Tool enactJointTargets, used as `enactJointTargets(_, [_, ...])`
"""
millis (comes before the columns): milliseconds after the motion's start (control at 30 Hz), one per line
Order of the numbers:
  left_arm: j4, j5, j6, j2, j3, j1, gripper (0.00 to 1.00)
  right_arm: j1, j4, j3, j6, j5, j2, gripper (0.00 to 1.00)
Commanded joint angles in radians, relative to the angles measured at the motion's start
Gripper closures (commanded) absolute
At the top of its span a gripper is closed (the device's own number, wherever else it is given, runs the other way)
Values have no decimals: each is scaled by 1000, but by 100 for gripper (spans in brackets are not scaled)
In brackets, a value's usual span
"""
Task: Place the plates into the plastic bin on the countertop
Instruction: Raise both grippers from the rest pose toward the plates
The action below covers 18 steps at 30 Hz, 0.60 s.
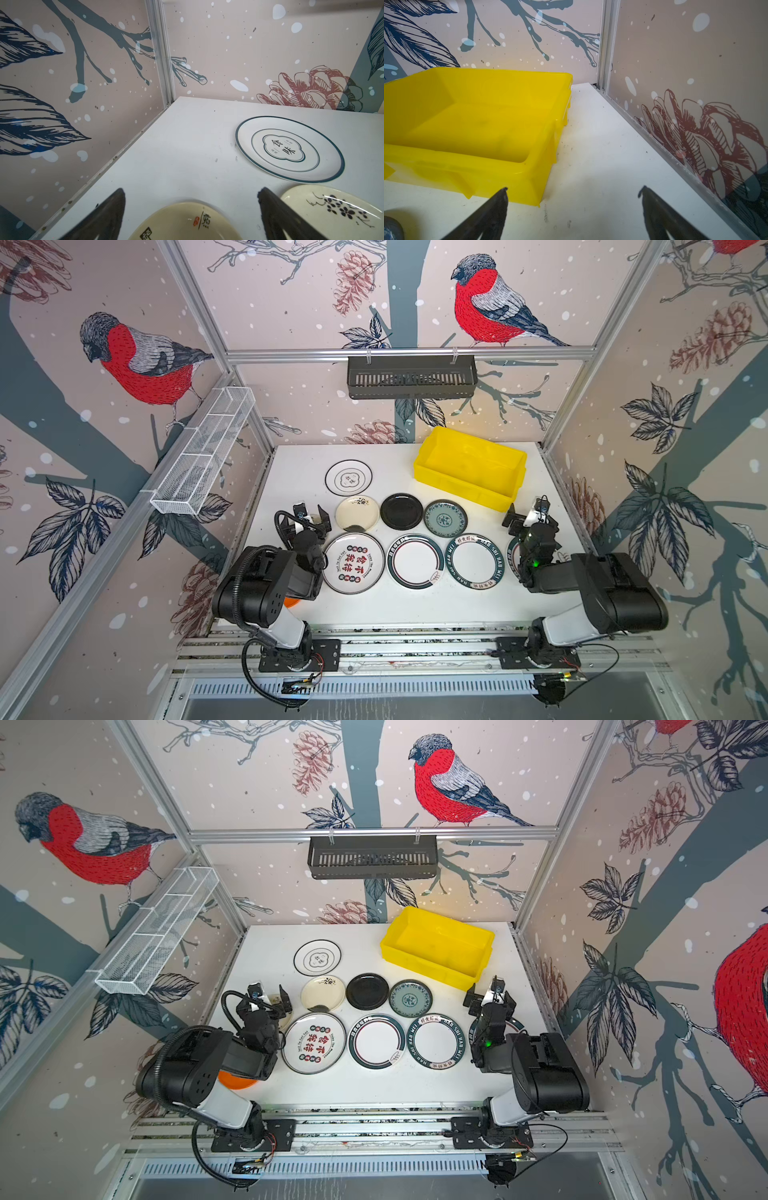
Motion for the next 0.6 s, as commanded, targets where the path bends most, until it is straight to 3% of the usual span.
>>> enactJointTargets(0, [22,-8,-4,-2,4,1,1,-1,11,5,3,-9,-2,0])
enactJointTargets(300, [17,-5,-5,-1,7,4,1,7,16,3,-2,11,-1,0])
enactJointTargets(400, [-42,65,-32,-16,23,39,1,8,18,2,-2,13,-1,0])
enactJointTargets(567, [-40,72,-31,-15,23,43,1,17,27,-2,-3,43,-4,0])
